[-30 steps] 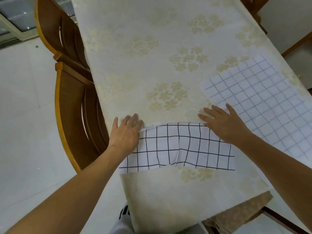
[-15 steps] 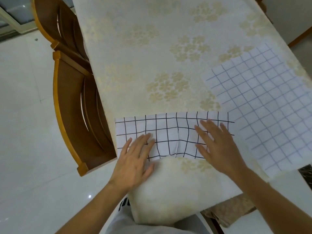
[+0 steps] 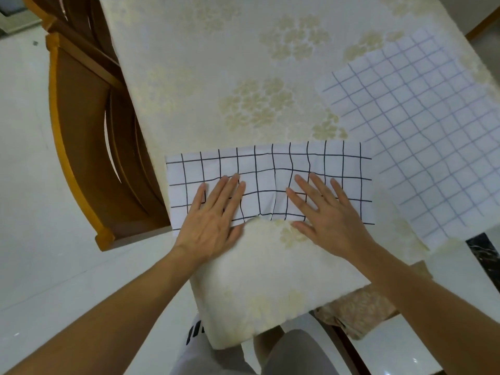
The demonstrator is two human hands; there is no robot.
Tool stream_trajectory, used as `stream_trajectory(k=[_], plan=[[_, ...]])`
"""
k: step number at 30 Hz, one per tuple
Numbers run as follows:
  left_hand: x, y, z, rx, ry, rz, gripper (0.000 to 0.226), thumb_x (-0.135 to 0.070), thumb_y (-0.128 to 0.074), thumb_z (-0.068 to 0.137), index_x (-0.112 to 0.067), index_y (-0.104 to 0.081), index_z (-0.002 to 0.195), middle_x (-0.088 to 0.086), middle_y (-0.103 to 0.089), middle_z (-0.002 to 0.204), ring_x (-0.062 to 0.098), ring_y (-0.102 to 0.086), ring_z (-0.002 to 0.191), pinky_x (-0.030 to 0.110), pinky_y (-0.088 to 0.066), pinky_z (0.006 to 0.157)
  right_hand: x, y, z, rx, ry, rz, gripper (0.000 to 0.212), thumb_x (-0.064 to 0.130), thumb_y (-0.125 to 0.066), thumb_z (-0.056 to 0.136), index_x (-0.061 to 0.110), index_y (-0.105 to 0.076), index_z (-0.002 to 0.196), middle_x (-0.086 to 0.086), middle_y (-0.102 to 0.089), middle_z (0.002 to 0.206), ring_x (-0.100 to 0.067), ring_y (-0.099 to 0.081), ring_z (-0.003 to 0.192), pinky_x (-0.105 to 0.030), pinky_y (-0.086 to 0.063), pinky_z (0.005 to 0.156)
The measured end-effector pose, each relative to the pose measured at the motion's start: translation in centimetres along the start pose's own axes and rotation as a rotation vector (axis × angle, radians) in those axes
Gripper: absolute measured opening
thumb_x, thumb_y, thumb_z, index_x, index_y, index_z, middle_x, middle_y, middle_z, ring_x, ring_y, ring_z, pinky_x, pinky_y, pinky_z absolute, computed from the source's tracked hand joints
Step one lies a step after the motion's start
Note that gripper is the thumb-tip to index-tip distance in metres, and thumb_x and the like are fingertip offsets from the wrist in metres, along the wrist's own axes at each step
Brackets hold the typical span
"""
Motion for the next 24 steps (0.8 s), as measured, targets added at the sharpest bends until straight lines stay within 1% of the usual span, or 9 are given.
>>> stream_trajectory(k=[3, 7, 11, 14, 17, 19, 21, 24], plan=[[0.4, -0.2, 0.0, 0.001, -0.015, 0.026, 0.08, -0.049, -0.032, 0.096, -0.015, 0.005, 0.158, 0.008, 0.005, 0.167, 0.026, 0.002, 0.154, 0.054, -0.014, 0.122, -0.3, -0.3, 0.1, -0.02, 0.021, 0.004, 0.066, 0.059, -0.032, 0.103, 0.024, -0.023, 0.157, -0.006, -0.017, 0.165, -0.031, -0.013, 0.153, -0.058, -0.024, 0.117], [1.2, -0.3, -0.3, -0.017, -0.033, 0.056, 0.076, -0.046, -0.026, 0.094, -0.018, 0.005, 0.158, 0.007, 0.005, 0.167, 0.026, 0.002, 0.154, 0.055, -0.013, 0.122, -0.4, -0.7, 0.0, -0.006, 0.036, -0.003, 0.066, 0.06, -0.028, 0.104, 0.025, -0.018, 0.158, -0.005, -0.014, 0.166, -0.031, -0.011, 0.153, -0.06, -0.023, 0.117], [2.1, -0.4, -0.9, -0.005, -0.043, 0.075, 0.072, -0.045, -0.019, 0.094, -0.02, 0.002, 0.159, 0.006, 0.001, 0.167, 0.027, -0.002, 0.154, 0.056, -0.014, 0.122, -0.8, -1.0, -0.2, 0.048, 0.039, 0.011, 0.065, 0.061, -0.02, 0.103, 0.029, -0.011, 0.159, -0.003, -0.009, 0.167, -0.029, -0.005, 0.154, -0.057, -0.017, 0.12], [2.3, -0.5, -1.4, 0.012, -0.045, 0.086, 0.071, -0.045, -0.015, 0.095, -0.018, 0.002, 0.159, 0.007, 0.001, 0.167, 0.028, -0.001, 0.154, 0.057, -0.012, 0.122, -1.3, -0.9, -0.6, 0.061, 0.046, 0.026, 0.065, 0.061, -0.021, 0.103, 0.028, -0.013, 0.159, -0.004, -0.01, 0.167, -0.029, -0.005, 0.154, -0.056, -0.016, 0.121], [2.2, -0.3, -1.5, 0.034, -0.026, 0.047, 0.073, -0.048, -0.017, 0.094, -0.021, 0.006, 0.158, 0.008, 0.005, 0.167, 0.028, 0.001, 0.154, 0.057, -0.009, 0.122, -1.4, -0.7, -0.8, 0.073, 0.04, 0.051, 0.065, 0.061, -0.023, 0.103, 0.027, -0.016, 0.158, -0.006, -0.012, 0.167, -0.029, -0.006, 0.154, -0.057, -0.018, 0.12], [2.2, 0.1, -1.6, 0.053, -0.016, -0.005, 0.077, -0.057, -0.019, 0.093, -0.027, 0.01, 0.157, 0.008, 0.01, 0.166, 0.027, 0.005, 0.154, 0.057, -0.005, 0.122, -1.2, -0.4, -0.8, 0.049, 0.034, 0.084, 0.067, 0.062, -0.024, 0.102, 0.026, -0.018, 0.158, -0.006, -0.012, 0.166, -0.03, -0.007, 0.154, -0.057, -0.018, 0.12], [2.3, 0.8, -1.4, 0.035, -0.024, -0.045, 0.077, -0.066, -0.021, 0.093, -0.032, 0.005, 0.158, 0.008, 0.006, 0.167, 0.026, 0.002, 0.154, 0.057, -0.005, 0.122, -1.1, 0.1, -0.5, 0.002, -0.01, 0.144, 0.068, 0.062, -0.025, 0.102, 0.024, -0.021, 0.158, -0.008, -0.014, 0.166, -0.029, -0.008, 0.154, -0.058, -0.017, 0.121], [2.1, 1.7, 0.2, -0.044, -0.058, -0.053, 0.069, -0.063, -0.018, 0.098, -0.032, -0.008, 0.158, 0.005, -0.005, 0.167, 0.024, -0.005, 0.154, 0.056, -0.008, 0.122, -1.4, 0.7, 1.0, -0.042, -0.163, 0.205, 0.068, 0.062, -0.022, 0.102, 0.023, -0.019, 0.158, -0.008, -0.012, 0.166, -0.029, -0.007, 0.154, -0.058, -0.015, 0.121]])
Point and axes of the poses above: each hand's wrist, its own z-axis towards the middle knuckle, its own y-axis out of the back of the hand, x = y × z, the point moved 3 cm from there along z, towards the middle knuckle
